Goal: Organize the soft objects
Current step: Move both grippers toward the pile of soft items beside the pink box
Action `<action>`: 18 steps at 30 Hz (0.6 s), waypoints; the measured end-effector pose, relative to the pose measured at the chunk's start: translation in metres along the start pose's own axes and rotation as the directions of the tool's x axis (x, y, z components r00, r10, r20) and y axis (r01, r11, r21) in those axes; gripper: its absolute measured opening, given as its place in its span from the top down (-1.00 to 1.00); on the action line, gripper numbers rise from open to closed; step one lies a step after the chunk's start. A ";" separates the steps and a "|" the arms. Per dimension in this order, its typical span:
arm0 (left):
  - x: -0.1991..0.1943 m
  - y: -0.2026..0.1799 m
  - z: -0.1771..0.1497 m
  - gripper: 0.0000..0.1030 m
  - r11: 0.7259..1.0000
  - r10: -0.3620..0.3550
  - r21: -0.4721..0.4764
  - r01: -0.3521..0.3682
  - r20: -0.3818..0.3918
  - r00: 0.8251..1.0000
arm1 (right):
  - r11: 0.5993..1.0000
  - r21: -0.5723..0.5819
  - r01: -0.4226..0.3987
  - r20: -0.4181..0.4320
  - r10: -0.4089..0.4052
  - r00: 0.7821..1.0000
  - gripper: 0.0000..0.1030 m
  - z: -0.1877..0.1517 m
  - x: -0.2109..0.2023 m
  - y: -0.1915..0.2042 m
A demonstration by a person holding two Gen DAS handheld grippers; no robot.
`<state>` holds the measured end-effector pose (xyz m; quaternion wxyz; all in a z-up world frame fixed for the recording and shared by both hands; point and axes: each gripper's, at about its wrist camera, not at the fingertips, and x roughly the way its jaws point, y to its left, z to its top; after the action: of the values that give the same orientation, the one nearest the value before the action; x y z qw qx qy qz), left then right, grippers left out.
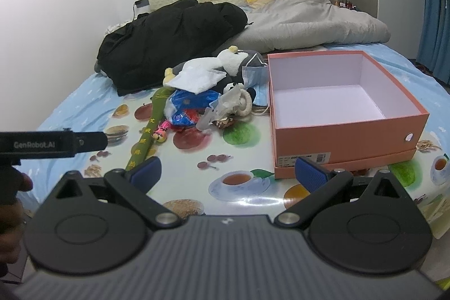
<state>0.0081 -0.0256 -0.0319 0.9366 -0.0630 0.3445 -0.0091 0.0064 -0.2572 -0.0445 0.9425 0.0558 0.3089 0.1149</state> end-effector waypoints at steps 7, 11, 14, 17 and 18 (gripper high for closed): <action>-0.001 0.007 -0.004 -1.00 1.000 0.007 -0.011 -0.007 -0.002 1.000 | 1.000 0.000 -0.004 -0.011 0.004 1.000 -1.00 -0.001 0.002 0.001; -0.001 0.010 -0.005 -1.00 1.000 0.013 -0.010 -0.013 -0.003 1.000 | 1.000 -0.003 -0.009 -0.015 0.009 1.000 -1.00 -0.003 0.004 0.002; 0.001 0.012 -0.006 -1.00 1.000 0.026 -0.012 -0.026 -0.009 1.000 | 1.000 -0.002 -0.012 -0.022 0.012 1.000 -1.00 -0.003 0.007 0.003; 0.002 0.016 -0.007 -1.00 1.000 0.012 -0.025 -0.012 -0.013 1.000 | 1.000 -0.004 -0.011 -0.031 0.011 0.999 -1.00 -0.003 0.010 0.005; 0.003 0.016 -0.007 -1.00 1.000 0.011 -0.027 -0.012 -0.017 1.000 | 1.000 -0.006 -0.010 -0.032 0.010 0.999 -1.00 -0.003 0.011 0.006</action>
<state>0.0053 -0.0103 -0.0406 0.9328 -0.0738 0.3529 0.0004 0.0122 -0.2483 -0.0522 0.9369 0.0526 0.3235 0.1215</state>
